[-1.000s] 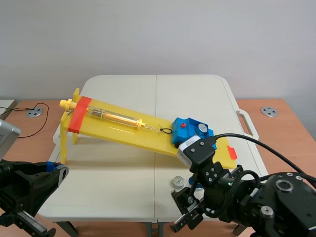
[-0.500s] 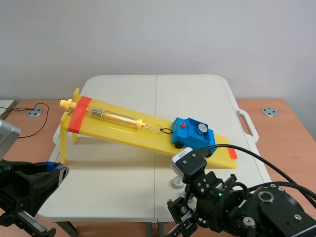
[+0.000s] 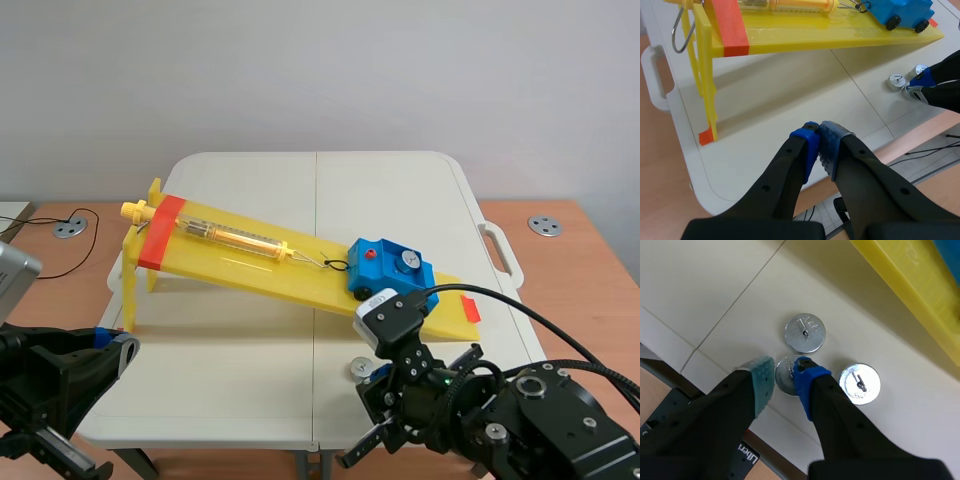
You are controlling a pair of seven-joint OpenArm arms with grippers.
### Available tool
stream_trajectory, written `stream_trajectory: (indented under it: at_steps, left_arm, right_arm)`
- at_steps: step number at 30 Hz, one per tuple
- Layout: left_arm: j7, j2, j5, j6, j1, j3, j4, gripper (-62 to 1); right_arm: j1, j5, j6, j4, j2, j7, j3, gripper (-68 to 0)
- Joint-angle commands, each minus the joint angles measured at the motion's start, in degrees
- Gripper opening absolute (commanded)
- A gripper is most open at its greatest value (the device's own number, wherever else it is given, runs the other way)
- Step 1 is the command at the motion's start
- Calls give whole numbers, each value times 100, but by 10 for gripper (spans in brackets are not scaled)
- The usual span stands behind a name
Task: Place the four metal weights on the blue cart on the ramp.
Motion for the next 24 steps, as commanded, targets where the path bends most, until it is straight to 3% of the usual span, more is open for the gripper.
stream_trajectory:
  at_steps: [1, 4, 12, 24]
  left_arm:
    - [-595, 46, -293, -142, -111, -90, 398, -578]
    - [-595, 46, -293, -142, -111, -90, 398, -578]
    - [-595, 44, -293, -142, -111, -90, 398, -578]
    - [-595, 44, -293, -142, -111, -90, 398, -578]
  right_arm:
    - [354, 35, -166, 142, -111, 319, 46, -604]
    - [352, -85, -166, 120, -107, 210, 46, -670]
    - [214, 31, -164, 518, 105, 177, 118, -668]
    - [-872, 1327, -114, 2743, 588, -328, 1126, -669]
